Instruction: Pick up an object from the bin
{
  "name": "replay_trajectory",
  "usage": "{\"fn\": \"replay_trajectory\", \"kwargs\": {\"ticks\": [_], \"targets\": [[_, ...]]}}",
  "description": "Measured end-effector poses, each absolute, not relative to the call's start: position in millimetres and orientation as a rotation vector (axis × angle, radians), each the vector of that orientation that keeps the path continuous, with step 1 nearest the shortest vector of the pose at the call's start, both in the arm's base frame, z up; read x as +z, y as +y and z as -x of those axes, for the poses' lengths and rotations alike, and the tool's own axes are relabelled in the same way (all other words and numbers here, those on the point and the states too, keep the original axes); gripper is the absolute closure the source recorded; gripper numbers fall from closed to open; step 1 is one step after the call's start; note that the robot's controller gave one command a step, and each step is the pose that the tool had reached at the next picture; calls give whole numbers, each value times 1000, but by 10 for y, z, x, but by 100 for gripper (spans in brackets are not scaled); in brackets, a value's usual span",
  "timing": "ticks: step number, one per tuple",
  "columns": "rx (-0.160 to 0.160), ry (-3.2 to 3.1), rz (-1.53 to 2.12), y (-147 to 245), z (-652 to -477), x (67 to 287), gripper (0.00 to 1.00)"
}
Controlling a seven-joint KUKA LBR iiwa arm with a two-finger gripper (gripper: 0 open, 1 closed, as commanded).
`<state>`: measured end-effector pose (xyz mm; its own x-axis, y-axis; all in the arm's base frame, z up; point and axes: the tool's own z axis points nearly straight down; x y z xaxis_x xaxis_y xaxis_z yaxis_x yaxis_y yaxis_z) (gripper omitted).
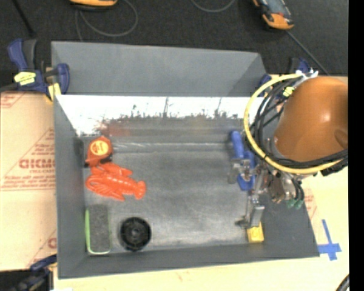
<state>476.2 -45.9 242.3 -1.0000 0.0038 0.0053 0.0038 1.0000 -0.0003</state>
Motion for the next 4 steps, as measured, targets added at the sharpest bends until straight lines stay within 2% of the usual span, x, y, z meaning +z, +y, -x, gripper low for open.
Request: {"fn": "replay_trajectory", "kwargs": {"ticks": [1,2,3,4], "targets": [[2,-3145,2,-457,-4778,2464,0],[2,-3138,-244,-637,-4842,1992,0],[1,-3038,-802,-820,-4816,1762,0],[2,-2884,-1249,-1410,-4974,1170,0]]}}
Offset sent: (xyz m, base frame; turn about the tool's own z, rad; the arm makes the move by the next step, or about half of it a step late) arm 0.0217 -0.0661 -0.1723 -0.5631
